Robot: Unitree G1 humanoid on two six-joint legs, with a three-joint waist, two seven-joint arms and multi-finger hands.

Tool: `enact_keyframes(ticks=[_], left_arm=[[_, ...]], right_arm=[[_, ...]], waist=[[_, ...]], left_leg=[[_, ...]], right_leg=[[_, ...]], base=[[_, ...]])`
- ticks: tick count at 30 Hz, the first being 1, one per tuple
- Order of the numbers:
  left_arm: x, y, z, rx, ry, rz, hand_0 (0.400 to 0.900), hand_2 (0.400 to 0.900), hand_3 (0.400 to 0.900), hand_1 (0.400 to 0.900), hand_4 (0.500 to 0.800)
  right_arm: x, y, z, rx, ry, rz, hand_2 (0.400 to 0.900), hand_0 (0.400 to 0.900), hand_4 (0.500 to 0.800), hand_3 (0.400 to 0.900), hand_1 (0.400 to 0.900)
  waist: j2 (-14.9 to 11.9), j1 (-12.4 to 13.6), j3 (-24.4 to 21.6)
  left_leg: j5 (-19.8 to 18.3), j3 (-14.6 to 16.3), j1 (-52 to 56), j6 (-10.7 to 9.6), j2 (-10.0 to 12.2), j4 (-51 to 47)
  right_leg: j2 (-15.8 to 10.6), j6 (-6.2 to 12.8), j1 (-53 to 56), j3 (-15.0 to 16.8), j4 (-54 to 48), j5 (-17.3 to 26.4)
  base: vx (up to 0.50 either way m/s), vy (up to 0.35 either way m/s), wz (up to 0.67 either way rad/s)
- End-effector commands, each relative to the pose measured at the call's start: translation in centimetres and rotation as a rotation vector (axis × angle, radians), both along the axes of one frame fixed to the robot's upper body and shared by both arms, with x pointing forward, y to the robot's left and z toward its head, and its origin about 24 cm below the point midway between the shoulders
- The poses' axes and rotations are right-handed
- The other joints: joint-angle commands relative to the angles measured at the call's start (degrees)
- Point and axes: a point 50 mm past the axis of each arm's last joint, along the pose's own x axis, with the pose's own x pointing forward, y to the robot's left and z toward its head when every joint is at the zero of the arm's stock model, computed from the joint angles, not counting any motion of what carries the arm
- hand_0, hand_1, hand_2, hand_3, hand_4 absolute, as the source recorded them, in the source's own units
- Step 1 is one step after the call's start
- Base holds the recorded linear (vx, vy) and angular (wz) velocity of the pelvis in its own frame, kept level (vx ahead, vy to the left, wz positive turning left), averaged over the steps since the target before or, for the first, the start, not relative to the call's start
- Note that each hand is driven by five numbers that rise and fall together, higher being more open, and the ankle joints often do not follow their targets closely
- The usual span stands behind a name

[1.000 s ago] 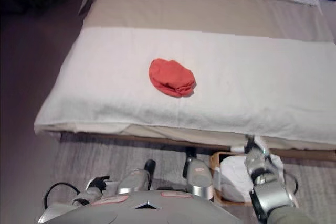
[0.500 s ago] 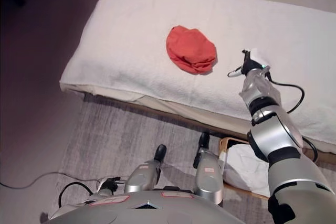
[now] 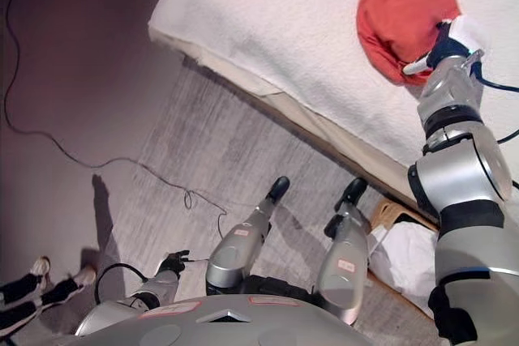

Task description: Put the clothes on the bed into the basket.

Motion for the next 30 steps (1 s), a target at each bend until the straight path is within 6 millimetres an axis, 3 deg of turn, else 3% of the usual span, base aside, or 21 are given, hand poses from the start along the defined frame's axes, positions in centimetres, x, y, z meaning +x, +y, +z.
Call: enact_keyframes(ticks=[1, 13, 20, 21, 22, 23, 30], left_arm=[[-2.0, 3.3, 0.4, 0.117, 0.067, 0.013, 0.900, 0.900, 0.900, 0.900, 0.800], [-1.3, 3.5, 0.6, 0.106, 0.029, 0.030, 0.900, 0.900, 0.900, 0.900, 0.800], [-1.4, 3.7, 0.6, 0.101, 0.026, 0.042, 0.900, 0.900, 0.900, 0.900, 0.800], [-1.4, 3.7, 0.6, 0.101, 0.026, 0.042, 0.900, 0.900, 0.900, 0.900, 0.800], [-1.4, 3.7, 0.6, 0.097, 0.018, 0.038, 0.900, 0.900, 0.900, 0.900, 0.800], [-1.4, 3.7, 0.6, 0.097, 0.018, 0.038, 0.900, 0.900, 0.900, 0.900, 0.800], [-1.5, 3.0, 0.4, 0.068, 0.012, 0.023, 0.900, 0.900, 0.900, 0.900, 0.800]], right_arm=[[0.6, -0.4, 6.5, -0.111, -0.163, -0.003, 0.900, 0.900, 0.800, 0.900, 0.900], [-0.1, -1.8, 10.3, -0.150, -0.217, -0.058, 0.900, 0.900, 0.800, 0.900, 0.900], [0.0, -1.6, 10.4, -0.131, -0.194, -0.034, 0.900, 0.900, 0.800, 0.900, 0.900], [0.0, -1.7, 10.4, -0.131, -0.194, -0.034, 0.802, 0.802, 0.741, 0.802, 0.802], [0.0, -1.7, 10.4, -0.110, -0.196, -0.024, 0.635, 0.635, 0.641, 0.635, 0.635], [0.0, -1.7, 10.4, -0.110, -0.196, -0.024, 0.400, 0.400, 0.500, 0.400, 0.400], [-0.2, -2.1, 10.4, -0.059, -0.215, -0.030, 0.400, 0.400, 0.500, 0.400, 0.400]], waist=[[-1.7, 0.6, 0.5], [0.0, 2.0, 2.6], [0.6, 2.4, 2.9], [0.6, 2.4, 2.9], [0.8, 2.3, 3.1], [0.9, 2.3, 3.1], [1.3, 1.9, 3.1]], left_leg=[[2.9, 1.2, 5.1, 1.4, 1.1, -6.4], [4.3, -0.4, 1.2, 0.9, -0.1, -6.4], [4.5, 0.0, 0.4, 1.1, -0.3, -6.4], [4.5, 0.0, 0.4, 1.1, -0.3, -6.4], [4.7, 0.1, 0.2, 1.1, -0.4, -6.4], [4.7, 0.1, 0.2, 1.1, -0.4, -6.4], [4.2, 0.7, 1.2, 1.6, -0.8, -6.4]], right_leg=[[-4.4, 5.38, -4.2, 5.5, 6.2, -0.1], [-5.1, 5.13, -8.5, 5.8, 10.0, -2.0], [-5.1, 5.32, -10.7, 6.7, 10.8, -1.9], [-5.1, 5.33, -10.7, 6.7, 10.8, -1.9], [-5.1, 5.36, -10.7, 6.8, 10.6, -1.8], [-5.1, 5.36, -10.7, 6.8, 10.6, -1.7], [-5.1, 5.71, -9.8, 7.6, 9.7, -1.1]], base=[[0.01, -0.028, 0.27], [0.00, -0.010, 0.15], [-0.01, 0.003, -0.06], [0.00, 0.000, 0.00], [0.00, 0.000, 0.00], [0.00, 0.000, 0.00], [0.00, 0.014, -0.06]])
